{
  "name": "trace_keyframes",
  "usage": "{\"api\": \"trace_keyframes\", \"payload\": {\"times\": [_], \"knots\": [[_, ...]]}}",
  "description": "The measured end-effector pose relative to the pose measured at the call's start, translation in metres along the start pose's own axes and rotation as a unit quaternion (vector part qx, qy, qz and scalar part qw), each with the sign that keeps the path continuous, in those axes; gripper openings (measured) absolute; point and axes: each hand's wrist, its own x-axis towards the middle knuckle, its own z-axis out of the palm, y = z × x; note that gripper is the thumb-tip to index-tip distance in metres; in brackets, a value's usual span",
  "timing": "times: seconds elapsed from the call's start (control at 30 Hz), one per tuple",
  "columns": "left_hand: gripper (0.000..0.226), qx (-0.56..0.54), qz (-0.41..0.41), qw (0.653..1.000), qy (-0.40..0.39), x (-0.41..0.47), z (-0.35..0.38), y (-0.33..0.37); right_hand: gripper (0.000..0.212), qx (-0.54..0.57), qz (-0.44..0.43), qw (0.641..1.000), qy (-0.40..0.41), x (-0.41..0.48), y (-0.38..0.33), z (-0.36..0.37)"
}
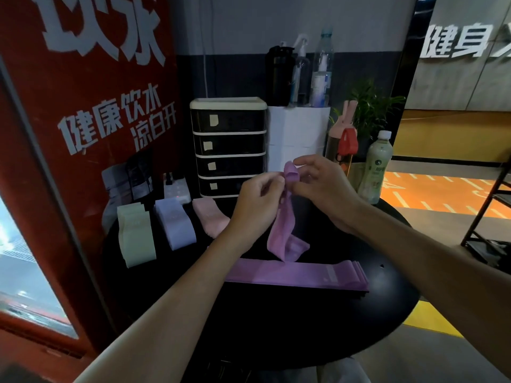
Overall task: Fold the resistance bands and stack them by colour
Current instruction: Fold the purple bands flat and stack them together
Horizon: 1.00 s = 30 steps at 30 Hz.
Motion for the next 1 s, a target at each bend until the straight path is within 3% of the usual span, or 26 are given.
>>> {"api": "trace_keyframes", "payload": {"times": [0.13,0.2,0.3,0.47,0.57,0.77,1.0], "knots": [[0.016,-0.062,-0.001,0.998,0.012,0.000,-0.008,0.006,0.051,0.036,-0.002,0.998,-0.049,-0.005,-0.005,-0.001],[0.007,-0.040,0.025,0.999,0.027,0.003,-0.012,0.006,0.055,0.025,-0.018,0.997,-0.068,-0.006,-0.006,0.000],[0.011,-0.005,0.060,0.996,0.059,0.007,-0.020,0.005,0.055,0.009,-0.047,0.995,-0.082,-0.008,-0.011,-0.001],[0.025,0.032,0.068,0.994,0.084,0.012,-0.029,0.012,0.036,-0.007,-0.089,0.996,-0.017,-0.005,-0.020,-0.001],[0.023,0.028,0.072,0.994,0.071,0.013,-0.032,0.018,0.036,0.011,-0.070,0.997,-0.012,-0.003,-0.025,-0.001],[0.021,0.024,0.086,0.995,0.037,0.017,-0.038,0.023,0.009,0.004,-0.095,0.995,0.010,-0.001,-0.038,0.003],[0.015,0.012,0.107,0.993,0.037,0.019,-0.040,0.036,0.020,-0.023,-0.098,0.995,0.024,0.000,-0.050,0.001]]}}
